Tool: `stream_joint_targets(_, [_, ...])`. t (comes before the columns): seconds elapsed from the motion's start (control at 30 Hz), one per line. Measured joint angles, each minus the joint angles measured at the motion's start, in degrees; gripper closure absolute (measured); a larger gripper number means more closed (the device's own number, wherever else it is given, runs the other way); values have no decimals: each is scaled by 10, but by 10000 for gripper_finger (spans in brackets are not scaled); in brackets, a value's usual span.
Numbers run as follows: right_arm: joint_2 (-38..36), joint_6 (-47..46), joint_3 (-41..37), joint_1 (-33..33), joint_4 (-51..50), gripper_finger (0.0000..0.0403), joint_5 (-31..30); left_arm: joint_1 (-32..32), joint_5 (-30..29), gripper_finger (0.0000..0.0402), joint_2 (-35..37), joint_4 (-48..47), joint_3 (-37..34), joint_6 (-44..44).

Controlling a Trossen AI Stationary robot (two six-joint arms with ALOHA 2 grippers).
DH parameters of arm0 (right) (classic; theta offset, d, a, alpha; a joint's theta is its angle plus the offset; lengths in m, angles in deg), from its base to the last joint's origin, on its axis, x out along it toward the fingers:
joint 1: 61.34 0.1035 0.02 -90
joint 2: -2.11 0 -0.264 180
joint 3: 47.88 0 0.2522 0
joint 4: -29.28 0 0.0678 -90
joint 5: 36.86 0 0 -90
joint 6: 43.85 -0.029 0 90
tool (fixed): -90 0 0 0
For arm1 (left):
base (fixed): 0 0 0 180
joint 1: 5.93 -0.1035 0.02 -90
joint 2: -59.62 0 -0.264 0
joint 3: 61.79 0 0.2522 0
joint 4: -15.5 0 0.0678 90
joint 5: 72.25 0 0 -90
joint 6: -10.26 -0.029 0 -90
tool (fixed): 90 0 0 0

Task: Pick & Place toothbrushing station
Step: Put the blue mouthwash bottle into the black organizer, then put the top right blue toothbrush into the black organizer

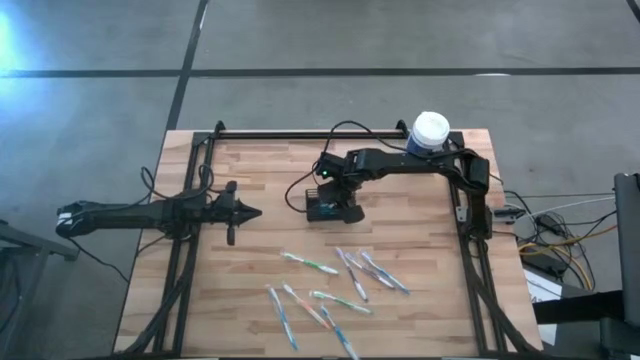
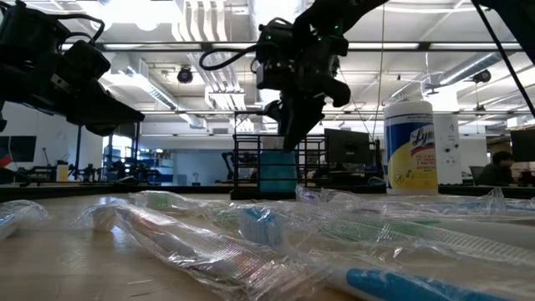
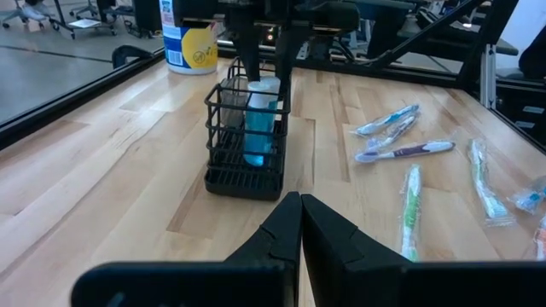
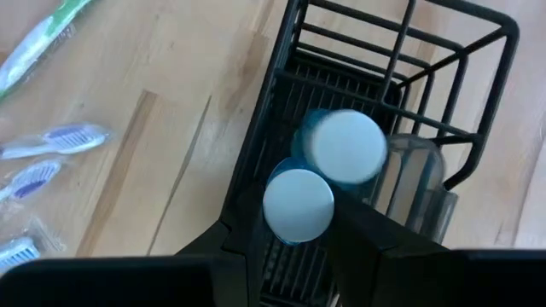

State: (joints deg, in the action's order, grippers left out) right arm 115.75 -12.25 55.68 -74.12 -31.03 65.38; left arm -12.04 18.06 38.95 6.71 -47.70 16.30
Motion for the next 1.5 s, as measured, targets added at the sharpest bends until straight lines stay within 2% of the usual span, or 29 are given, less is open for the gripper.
stream_joint_targets(0.33, [-2, -8, -1, 0, 5, 312, 2, 0, 0, 387, 0, 0, 0, 1])
stream_joint_targets(0.63, [-5, -26, -1, 0, -12, 248, 3, 0, 0, 387, 0, 0, 0, 5])
stream_joint_targets(0.77, [-7, -34, -1, 0, -15, 233, 3, 0, 0, 387, 0, 0, 0, 5])
stream_joint_targets(1.5, [-25, -47, 7, 0, -30, 228, 0, 0, 0, 387, 0, 1, 0, 4])
